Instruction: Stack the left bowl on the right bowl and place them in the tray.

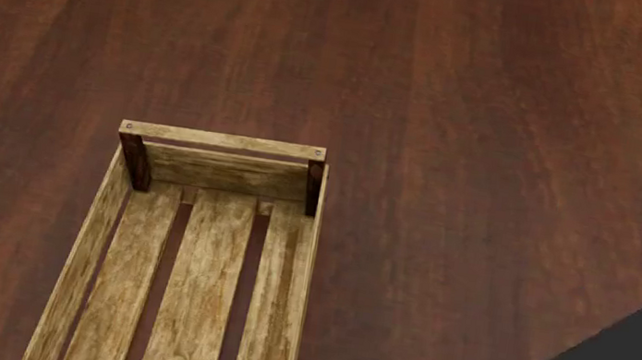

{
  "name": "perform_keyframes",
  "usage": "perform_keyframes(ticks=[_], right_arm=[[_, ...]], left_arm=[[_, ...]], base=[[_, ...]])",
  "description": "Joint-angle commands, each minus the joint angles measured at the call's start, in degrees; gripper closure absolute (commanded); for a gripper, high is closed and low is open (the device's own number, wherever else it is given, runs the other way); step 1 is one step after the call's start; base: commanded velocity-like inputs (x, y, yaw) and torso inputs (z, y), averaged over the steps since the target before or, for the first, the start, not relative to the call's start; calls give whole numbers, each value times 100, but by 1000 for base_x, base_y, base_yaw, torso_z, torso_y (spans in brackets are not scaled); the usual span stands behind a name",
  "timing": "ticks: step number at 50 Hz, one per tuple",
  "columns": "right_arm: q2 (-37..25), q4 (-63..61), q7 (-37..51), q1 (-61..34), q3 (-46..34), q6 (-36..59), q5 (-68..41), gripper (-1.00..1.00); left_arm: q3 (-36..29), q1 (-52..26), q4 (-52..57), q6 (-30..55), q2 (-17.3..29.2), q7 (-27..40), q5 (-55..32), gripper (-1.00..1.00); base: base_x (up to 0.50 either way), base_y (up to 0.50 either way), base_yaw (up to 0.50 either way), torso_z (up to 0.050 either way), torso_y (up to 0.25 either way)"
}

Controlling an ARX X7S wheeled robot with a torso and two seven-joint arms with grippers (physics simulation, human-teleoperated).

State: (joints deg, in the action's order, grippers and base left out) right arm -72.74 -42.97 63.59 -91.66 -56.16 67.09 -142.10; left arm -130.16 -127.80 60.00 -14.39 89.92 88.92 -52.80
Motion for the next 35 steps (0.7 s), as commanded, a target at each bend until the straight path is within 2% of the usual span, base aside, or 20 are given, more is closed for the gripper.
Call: perform_keyframes(ticks=[1,16,35], right_arm=[[-162,85,-428,540,-238,341,270,-100],[223,258,-890,1143,-391,284,1012,-100],[1030,823,-1683,1866,-589,509,2283,-100]], left_arm=[[-22,201,0,-67,6,85,165,-100],[25,326,0,-111,6,95,213,-100],[76,509,-1,-224,7,107,270,-100]], base=[[0,0,0,0,0],[0,0,0,0,0],[0,0,0,0,0]])
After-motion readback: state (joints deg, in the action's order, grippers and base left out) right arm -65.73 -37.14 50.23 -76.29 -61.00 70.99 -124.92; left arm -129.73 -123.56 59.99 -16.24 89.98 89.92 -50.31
